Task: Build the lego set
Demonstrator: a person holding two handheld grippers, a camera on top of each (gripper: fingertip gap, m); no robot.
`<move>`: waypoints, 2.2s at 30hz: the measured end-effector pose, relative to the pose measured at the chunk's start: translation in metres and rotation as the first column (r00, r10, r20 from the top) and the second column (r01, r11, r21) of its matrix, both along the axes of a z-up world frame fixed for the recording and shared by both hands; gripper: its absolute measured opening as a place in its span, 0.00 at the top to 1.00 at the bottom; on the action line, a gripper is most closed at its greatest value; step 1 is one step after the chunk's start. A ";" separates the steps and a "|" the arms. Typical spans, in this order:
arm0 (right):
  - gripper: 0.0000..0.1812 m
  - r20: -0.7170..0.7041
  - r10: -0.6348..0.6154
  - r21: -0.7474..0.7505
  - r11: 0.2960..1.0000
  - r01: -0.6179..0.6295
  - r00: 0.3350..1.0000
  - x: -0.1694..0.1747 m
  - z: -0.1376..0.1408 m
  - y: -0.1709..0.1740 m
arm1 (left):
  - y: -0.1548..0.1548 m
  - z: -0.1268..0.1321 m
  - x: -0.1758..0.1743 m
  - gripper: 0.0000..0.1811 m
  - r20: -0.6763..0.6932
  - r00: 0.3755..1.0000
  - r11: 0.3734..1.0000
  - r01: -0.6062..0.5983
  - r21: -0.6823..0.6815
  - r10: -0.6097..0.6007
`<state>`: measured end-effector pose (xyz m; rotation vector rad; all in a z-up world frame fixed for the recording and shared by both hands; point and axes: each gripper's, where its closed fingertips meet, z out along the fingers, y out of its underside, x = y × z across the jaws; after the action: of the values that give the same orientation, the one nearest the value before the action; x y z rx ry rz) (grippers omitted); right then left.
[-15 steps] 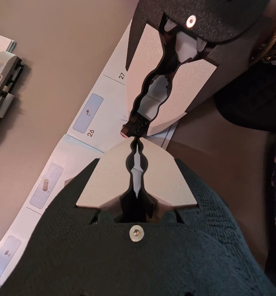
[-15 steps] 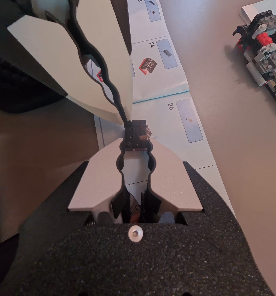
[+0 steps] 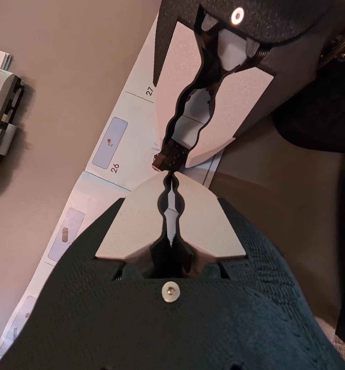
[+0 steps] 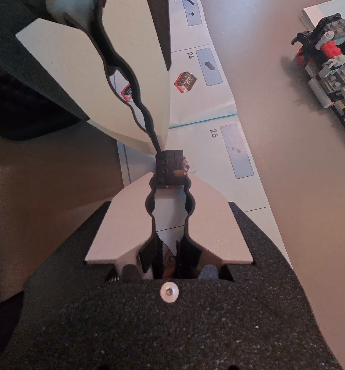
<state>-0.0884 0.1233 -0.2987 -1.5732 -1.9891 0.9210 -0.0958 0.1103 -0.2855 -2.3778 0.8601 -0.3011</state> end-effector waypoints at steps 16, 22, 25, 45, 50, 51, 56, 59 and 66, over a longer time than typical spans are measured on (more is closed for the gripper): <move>0.85 -0.005 0.011 0.009 1.000 -0.011 1.000 0.001 0.000 0.002 | 0.000 -0.002 0.000 1.00 -0.021 0.999 0.979 -0.049 -0.199 0.046; 0.85 -0.006 0.017 0.010 1.000 -0.017 1.000 0.001 0.000 0.002 | 0.000 -0.002 0.000 1.00 -0.026 0.999 0.969 -0.034 -0.244 0.028; 0.85 -0.009 0.017 0.006 1.000 -0.017 1.000 0.001 0.000 0.002 | 0.000 -0.002 0.000 1.00 -0.026 0.999 0.960 -0.027 -0.278 0.021; 0.78 -0.034 0.130 -0.002 0.992 -0.130 0.991 0.002 0.001 -0.006 | -0.002 0.006 -0.006 0.77 0.121 0.990 0.996 0.071 0.046 -0.076; 0.81 -0.035 0.139 0.053 0.989 -0.137 0.990 0.001 0.000 -0.004 | 0.006 -0.006 -0.003 0.76 0.084 0.980 0.978 0.169 0.119 -0.179; 0.84 -0.038 0.148 0.053 0.988 -0.146 0.988 0.001 0.000 -0.005 | 0.006 -0.009 -0.002 0.79 0.074 0.977 0.975 0.189 0.116 -0.198; 0.85 -0.054 0.190 0.048 0.981 -0.187 0.980 0.003 0.000 -0.008 | 0.003 -0.012 0.003 0.86 0.088 0.967 0.966 0.228 0.125 -0.239; 0.85 -0.044 0.238 0.046 0.971 -0.236 0.970 0.004 0.000 -0.012 | 0.000 -0.010 0.005 0.85 0.098 0.958 0.956 0.252 0.151 -0.268; 0.85 -0.054 0.283 0.036 0.959 -0.281 0.958 0.005 0.000 -0.015 | -0.004 -0.009 0.008 0.86 0.103 0.950 0.948 0.279 0.154 -0.296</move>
<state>-0.0833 0.1088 -0.2991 -1.2512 -2.2117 1.0272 -0.0876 0.1067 -0.2943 -2.0809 1.1317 -0.4851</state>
